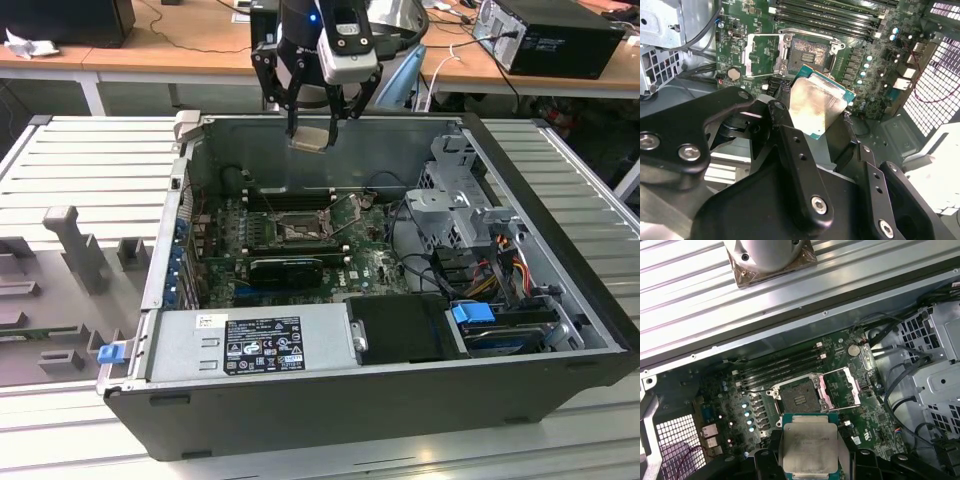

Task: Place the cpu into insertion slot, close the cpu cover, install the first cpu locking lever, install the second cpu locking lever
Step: 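Place the cpu into insertion slot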

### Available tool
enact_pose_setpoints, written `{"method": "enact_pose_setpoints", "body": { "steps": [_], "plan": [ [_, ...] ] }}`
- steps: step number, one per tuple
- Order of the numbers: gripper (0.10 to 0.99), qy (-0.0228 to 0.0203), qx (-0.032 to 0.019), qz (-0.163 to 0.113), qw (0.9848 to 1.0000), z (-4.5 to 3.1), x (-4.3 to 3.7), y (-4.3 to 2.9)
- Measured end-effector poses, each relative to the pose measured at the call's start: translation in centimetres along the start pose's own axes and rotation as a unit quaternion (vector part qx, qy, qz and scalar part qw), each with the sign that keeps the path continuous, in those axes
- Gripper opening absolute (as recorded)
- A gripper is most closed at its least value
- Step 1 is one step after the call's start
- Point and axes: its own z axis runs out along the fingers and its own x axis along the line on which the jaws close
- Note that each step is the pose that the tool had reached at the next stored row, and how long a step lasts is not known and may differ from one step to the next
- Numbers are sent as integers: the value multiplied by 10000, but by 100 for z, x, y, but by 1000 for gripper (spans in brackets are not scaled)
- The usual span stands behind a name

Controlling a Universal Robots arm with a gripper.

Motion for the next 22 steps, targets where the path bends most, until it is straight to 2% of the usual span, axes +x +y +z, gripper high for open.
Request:
{"method": "enact_pose_setpoints", "body": {
  "steps": [14,22],
  "plan": [
    [529,-10,-3,114,9999,12,0,-1],
    [529,-32,-7,362,9993,12,0,-1]
  ]
}}
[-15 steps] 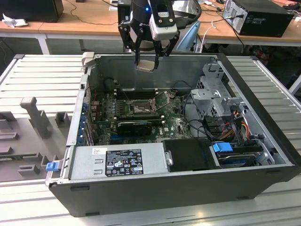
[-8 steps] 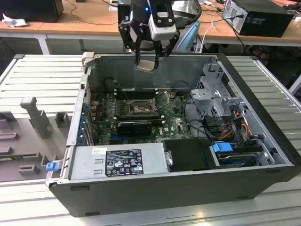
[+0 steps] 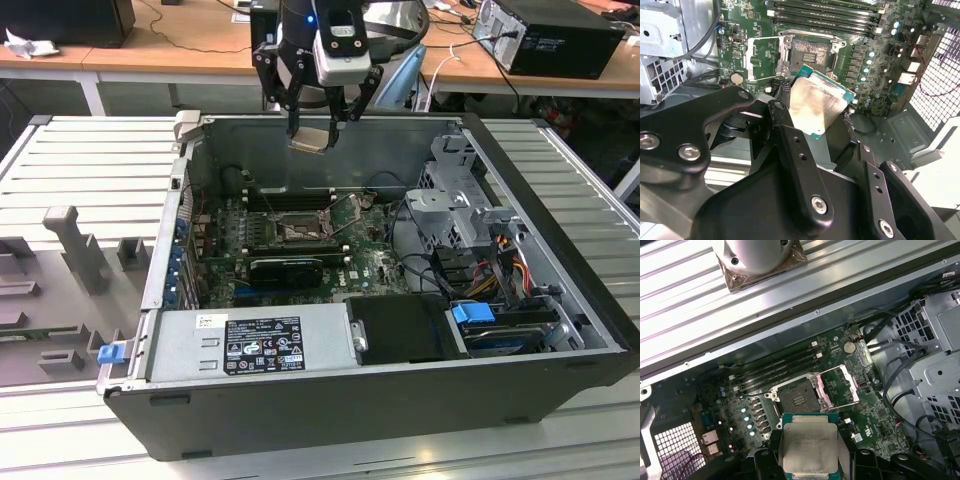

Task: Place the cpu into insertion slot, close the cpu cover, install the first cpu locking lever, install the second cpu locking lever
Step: 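Place the cpu into insertion slot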

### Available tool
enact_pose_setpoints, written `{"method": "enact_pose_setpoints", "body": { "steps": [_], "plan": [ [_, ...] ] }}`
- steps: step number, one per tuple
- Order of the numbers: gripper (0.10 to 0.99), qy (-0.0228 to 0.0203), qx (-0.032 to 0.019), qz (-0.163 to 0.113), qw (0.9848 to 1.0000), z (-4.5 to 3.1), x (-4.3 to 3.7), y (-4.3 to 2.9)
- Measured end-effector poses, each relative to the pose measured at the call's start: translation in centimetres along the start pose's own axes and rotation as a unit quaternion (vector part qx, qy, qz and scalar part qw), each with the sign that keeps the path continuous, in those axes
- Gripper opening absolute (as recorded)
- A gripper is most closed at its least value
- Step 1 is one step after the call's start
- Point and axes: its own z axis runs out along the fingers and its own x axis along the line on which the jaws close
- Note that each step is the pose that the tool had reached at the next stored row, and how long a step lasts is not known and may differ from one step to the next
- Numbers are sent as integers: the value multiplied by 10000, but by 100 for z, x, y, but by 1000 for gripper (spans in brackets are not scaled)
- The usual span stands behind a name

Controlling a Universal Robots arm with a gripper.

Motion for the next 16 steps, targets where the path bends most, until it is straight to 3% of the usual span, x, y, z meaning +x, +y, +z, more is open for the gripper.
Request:
{"method": "enact_pose_setpoints", "body": {
  "steps": [16],
  "plan": [
    [529,-38,-8,419,9991,0,0,0]
  ]
}}
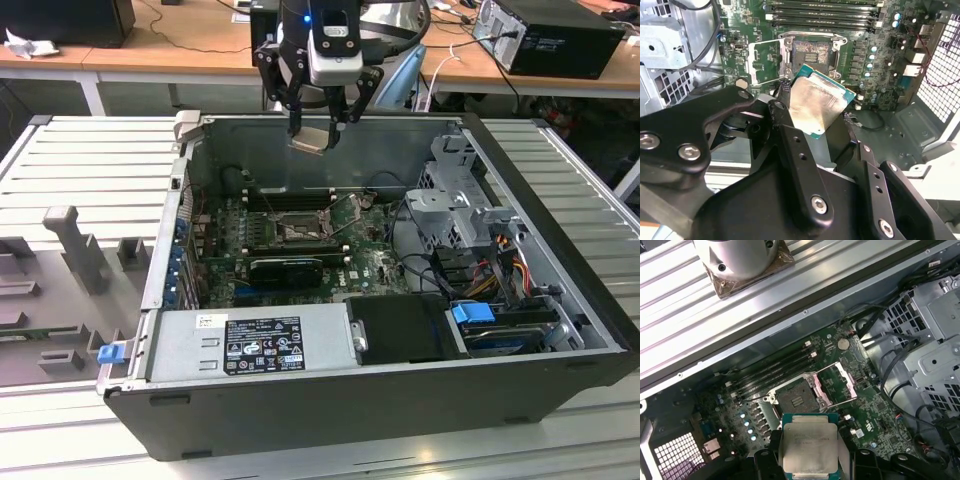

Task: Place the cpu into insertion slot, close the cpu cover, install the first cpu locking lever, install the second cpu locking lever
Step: 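Place the cpu into insertion slot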

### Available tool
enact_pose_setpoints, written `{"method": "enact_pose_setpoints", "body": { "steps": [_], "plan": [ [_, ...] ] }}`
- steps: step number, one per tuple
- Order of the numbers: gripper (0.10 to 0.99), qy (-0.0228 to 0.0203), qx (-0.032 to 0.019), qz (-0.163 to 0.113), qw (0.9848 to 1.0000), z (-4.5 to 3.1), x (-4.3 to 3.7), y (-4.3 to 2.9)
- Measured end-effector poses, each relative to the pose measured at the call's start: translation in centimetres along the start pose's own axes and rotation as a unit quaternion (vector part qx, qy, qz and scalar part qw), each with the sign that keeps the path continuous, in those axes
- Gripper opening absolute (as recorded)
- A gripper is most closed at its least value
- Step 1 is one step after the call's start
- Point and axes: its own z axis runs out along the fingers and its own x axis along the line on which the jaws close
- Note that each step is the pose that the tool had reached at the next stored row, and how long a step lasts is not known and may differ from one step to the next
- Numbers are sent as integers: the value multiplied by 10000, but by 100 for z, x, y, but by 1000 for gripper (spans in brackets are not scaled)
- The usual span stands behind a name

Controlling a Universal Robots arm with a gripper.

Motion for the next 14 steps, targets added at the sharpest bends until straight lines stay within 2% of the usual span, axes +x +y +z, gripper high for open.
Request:
{"method": "enact_pose_setpoints", "body": {
  "steps": [8,14],
  "plan": [
    [529,-20,-3,216,9998,3,0,0],
    [529,-41,-4,433,9991,5,0,0]
  ]
}}
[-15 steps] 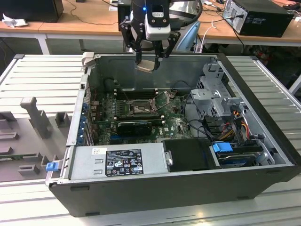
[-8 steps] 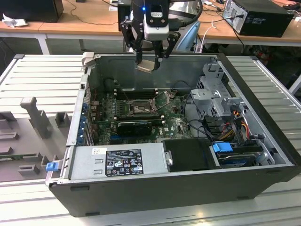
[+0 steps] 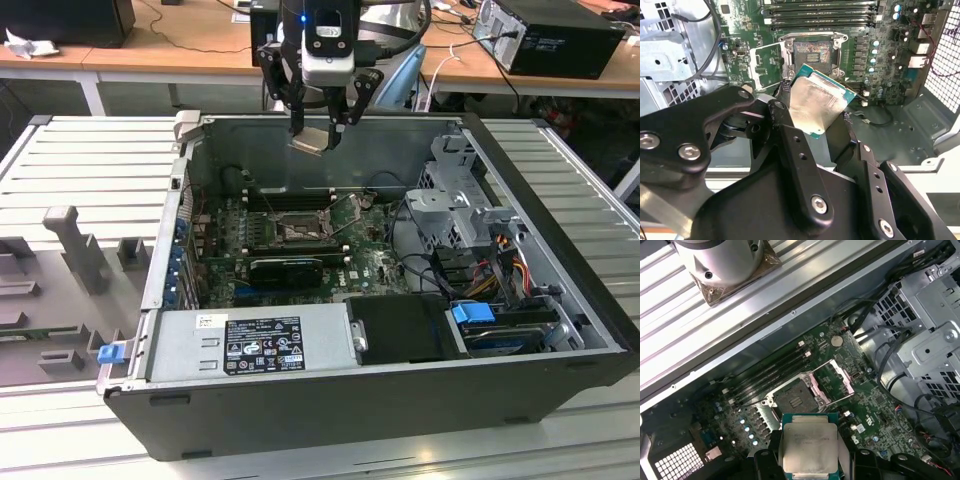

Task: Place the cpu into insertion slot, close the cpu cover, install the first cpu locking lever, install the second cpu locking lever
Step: 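Place the cpu into insertion slot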

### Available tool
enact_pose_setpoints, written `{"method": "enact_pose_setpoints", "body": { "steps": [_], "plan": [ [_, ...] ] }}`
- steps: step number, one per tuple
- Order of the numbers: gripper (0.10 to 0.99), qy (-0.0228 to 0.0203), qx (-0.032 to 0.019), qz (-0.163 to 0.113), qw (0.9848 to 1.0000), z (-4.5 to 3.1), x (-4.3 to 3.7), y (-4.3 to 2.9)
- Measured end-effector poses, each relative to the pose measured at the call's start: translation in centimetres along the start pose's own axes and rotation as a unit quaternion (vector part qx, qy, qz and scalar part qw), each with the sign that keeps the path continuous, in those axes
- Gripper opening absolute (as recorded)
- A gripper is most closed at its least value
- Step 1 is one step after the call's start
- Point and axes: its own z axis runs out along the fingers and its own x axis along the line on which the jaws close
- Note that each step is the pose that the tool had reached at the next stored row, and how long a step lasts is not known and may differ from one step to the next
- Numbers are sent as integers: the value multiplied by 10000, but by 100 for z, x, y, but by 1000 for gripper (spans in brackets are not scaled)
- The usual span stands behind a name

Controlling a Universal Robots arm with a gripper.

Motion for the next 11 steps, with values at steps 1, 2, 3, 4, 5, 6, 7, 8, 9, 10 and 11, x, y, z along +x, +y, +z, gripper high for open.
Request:
{"method": "enact_pose_setpoints", "body": {
  "steps": [1,2,3,4,5,6,7,8,9,10,11],
  "plan": [
    [529,-2,0,19,10000,0,0,0],
    [529,-5,-1,56,10000,0,0,0],
    [529,-7,-2,80,10000,1,0,0],
    [529,-10,-2,111,9999,1,0,0],
    [529,-12,-3,134,9999,1,0,0],
    [529,-15,-3,170,9999,1,0,0],
    [529,-19,-4,208,9998,1,0,0],
    [529,-20,-4,227,9997,1,0,0],
    [529,-22,-5,243,9997,1,0,0],
    [529,-23,-5,261,9997,1,0,0],
    [529,-25,-5,275,9996,1,0,0]
  ]
}}
